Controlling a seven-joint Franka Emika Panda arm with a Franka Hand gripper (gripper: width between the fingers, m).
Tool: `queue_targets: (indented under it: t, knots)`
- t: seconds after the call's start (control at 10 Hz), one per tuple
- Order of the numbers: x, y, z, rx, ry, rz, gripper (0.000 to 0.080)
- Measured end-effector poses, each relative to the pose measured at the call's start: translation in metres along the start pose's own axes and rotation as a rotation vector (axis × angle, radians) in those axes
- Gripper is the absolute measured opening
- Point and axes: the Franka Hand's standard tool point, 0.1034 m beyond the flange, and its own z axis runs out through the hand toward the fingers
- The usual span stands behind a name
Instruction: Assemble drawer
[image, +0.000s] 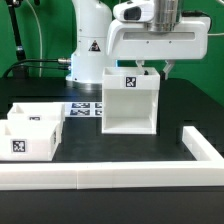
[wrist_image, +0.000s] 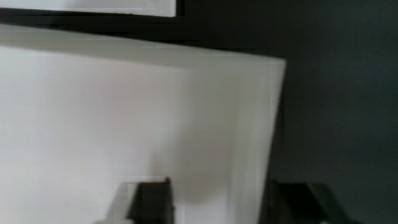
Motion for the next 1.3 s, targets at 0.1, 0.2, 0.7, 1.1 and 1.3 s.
queue_targets:
  t: [0.1,0.2,0.7,1.1,1.3]
  knots:
    - [0.0,0.0,0.0,0.0,0.0,0.0,0.0079]
    - [0.0,0.0,0.0,0.001,0.001,-0.001,0.0037]
    - [0.0,0.0,0.0,0.001,0.001,-0.001,0.0037]
    - [0.028,0.001,-0.003,0.02,0.015,-0.024,0.0038]
    - [0.065,-0.001,-0.007,0.036,0.048,-0.023,0.0038]
